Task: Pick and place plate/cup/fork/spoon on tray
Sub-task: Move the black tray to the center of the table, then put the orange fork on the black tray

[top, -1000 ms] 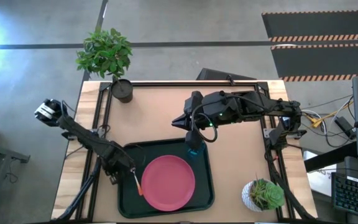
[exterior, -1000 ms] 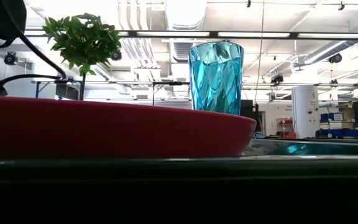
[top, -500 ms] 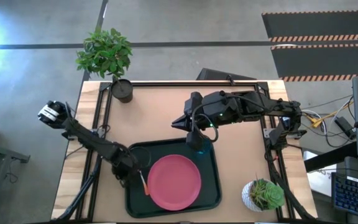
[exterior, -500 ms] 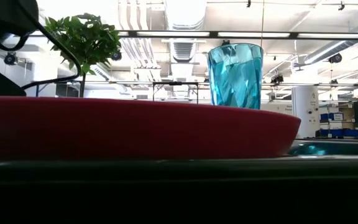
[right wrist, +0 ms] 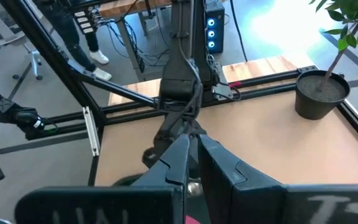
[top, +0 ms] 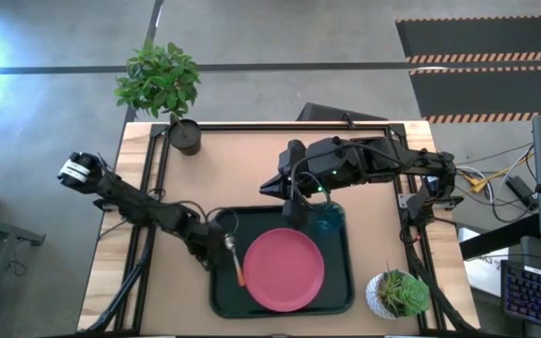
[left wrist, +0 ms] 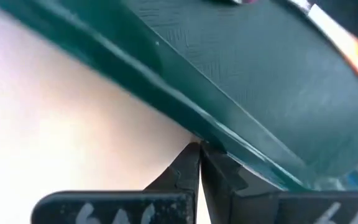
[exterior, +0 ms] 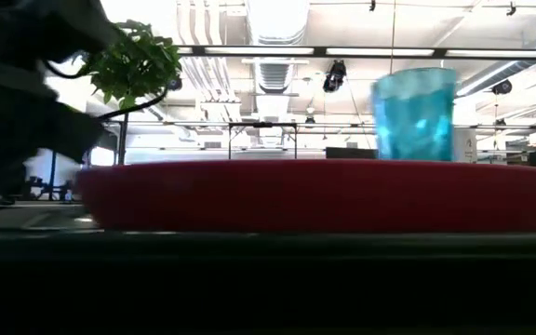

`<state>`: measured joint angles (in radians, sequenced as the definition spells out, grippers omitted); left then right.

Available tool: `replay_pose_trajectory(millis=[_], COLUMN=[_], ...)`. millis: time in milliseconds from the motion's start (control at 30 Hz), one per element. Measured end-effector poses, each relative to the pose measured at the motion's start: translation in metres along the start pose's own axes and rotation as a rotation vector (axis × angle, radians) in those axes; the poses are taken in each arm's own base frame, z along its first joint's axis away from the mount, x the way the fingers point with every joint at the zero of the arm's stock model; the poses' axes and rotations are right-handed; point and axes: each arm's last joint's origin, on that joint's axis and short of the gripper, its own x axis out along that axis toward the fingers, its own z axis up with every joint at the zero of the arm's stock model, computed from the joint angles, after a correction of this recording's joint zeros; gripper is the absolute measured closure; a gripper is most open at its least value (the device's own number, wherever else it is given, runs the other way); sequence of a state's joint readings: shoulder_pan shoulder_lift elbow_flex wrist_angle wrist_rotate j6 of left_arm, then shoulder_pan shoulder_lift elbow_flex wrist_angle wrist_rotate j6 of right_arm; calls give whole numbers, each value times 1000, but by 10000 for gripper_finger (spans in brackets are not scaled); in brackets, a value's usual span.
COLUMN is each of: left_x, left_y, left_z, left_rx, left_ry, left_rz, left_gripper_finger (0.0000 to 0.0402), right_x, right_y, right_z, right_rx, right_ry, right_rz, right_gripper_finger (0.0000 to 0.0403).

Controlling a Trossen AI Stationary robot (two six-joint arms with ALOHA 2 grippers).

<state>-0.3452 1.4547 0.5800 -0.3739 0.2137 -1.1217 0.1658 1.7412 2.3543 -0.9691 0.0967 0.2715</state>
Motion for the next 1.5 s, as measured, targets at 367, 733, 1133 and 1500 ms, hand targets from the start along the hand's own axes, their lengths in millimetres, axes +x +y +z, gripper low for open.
replay_pose_trajectory(millis=[367,733,1133,1500], left_x=[-15,-89,-139,-135], left_y=[-1,-4,-12,-16], left_z=[11,14,110,132], left_rx=[8,65,228,288], left_ry=[-173,-511,-857,-744], left_rz=[-13,8,37,49], left_gripper_finger=[401,401,402,402], right_x=[0,0,-11,-8], right_y=[0,-1,-10,-15], right_z=[0,-2,5,-22], right_rx=[5,-60,-44,138], right_ry=[3,24,-32,221], right_rz=[2,-7,-79,-164], right_gripper_finger=[380,380,380,381])
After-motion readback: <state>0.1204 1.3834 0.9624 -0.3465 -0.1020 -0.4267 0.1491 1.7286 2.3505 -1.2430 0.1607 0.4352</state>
